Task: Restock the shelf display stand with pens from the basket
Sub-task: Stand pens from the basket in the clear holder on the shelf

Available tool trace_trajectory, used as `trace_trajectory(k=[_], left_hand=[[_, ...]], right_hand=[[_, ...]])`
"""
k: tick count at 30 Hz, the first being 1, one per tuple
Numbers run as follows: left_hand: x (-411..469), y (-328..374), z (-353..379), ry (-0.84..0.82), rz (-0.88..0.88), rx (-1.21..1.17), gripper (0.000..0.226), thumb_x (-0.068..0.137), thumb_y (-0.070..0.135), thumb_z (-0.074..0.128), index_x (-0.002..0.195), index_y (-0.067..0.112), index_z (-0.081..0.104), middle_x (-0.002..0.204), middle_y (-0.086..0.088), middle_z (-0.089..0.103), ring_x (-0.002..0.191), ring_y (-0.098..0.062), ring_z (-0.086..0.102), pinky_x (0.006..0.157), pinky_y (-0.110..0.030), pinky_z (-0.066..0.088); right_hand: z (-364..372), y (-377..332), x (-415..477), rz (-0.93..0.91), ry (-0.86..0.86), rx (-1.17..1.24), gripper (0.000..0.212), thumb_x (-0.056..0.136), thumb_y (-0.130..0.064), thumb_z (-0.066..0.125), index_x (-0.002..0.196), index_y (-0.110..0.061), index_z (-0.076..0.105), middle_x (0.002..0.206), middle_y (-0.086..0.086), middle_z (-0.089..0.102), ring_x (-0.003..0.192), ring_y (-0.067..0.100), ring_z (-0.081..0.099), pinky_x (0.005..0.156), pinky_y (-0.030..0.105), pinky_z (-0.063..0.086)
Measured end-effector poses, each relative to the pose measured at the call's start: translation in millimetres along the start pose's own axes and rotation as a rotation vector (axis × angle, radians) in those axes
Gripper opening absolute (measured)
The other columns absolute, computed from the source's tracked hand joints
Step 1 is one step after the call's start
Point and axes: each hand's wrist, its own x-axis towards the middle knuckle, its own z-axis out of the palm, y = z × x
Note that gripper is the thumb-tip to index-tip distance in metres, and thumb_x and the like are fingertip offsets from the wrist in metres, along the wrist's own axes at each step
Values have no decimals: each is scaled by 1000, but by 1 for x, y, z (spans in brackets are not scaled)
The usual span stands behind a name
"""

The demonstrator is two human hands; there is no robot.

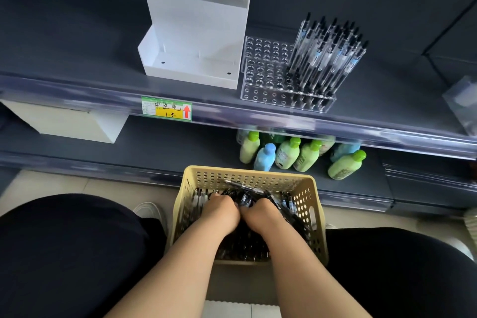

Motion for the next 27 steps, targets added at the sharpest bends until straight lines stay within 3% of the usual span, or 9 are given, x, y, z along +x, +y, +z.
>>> trace_trajectory(k=[2, 5, 10, 12, 15, 19, 21, 23, 27], left_hand=[[-2, 0, 1, 18, 4, 25, 36, 97, 25, 42, 126, 11, 57, 136, -11, 39, 120, -27, 48, 98, -31, 40], [-6, 2, 4, 8, 13, 77, 35, 92, 29, 50, 122, 12, 58, 136, -9, 39, 118, -27, 49, 97, -35, 44], [-15, 13, 6, -4, -6, 185, 43, 92, 29, 53, 132, 15, 46, 145, -7, 30, 128, -24, 38, 99, -36, 42], [-14, 14, 2, -23, -67, 150, 47, 92, 27, 53, 135, 12, 43, 144, -6, 31, 127, -24, 40, 97, -34, 44], [-14, 14, -4, -38, -78, 81, 44, 91, 35, 53, 126, 8, 53, 128, -8, 51, 111, -24, 56, 81, -31, 47], [-32, 2, -18, -72, -60, 81, 31, 92, 22, 56, 118, 4, 57, 112, -8, 62, 91, -20, 62, 67, -26, 46], [-38, -8, -25, -89, -65, -64, 26, 90, 15, 60, 112, 3, 60, 105, -8, 66, 92, -22, 65, 71, -30, 53], [-52, -17, -36, -97, -44, -302, 16, 93, 12, 54, 104, 3, 61, 83, -4, 66, 77, -19, 66, 58, -25, 53], [-90, -24, -45, -8, 122, -599, 31, 96, 6, 46, 127, 3, 50, 81, -6, 61, 62, -14, 63, 50, -20, 49]], right_hand=[[-4, 2, -2, 7, 25, 84, 32, 85, -41, 52, 69, -13, 53, 79, 4, 60, 81, 24, 56, 75, 30, 45], [-12, 5, -1, 25, 94, 145, 38, 85, -40, 47, 97, -7, 62, 96, 10, 63, 83, 26, 53, 74, 27, 41], [-23, 15, -3, 30, 124, 291, 31, 90, -28, 45, 84, -3, 61, 68, 8, 63, 62, 23, 60, 57, 25, 44], [-28, 16, -5, -29, 157, 358, 25, 90, -21, 45, 80, -4, 61, 63, 7, 61, 63, 26, 61, 62, 27, 47], [-34, 18, -11, -135, 236, 455, 17, 90, -18, 47, 86, -8, 60, 78, 9, 69, 63, 21, 59, 63, 29, 48], [-36, 20, -24, -253, 266, 583, 15, 90, -16, 48, 101, -14, 57, 81, -1, 70, 51, 9, 51, 49, 22, 41], [-35, 20, -30, -319, 269, 610, 14, 92, -19, 49, 104, -17, 57, 83, -3, 70, 54, 9, 53, 54, 23, 44], [-33, 20, -39, -390, 283, 618, 13, 94, -23, 50, 105, -19, 57, 81, -5, 69, 58, 8, 55, 57, 23, 44], [-31, 21, -62, -505, 300, 609, 11, 95, -24, 50, 104, -22, 56, 74, -8, 64, 56, 6, 52, 54, 20, 39]])
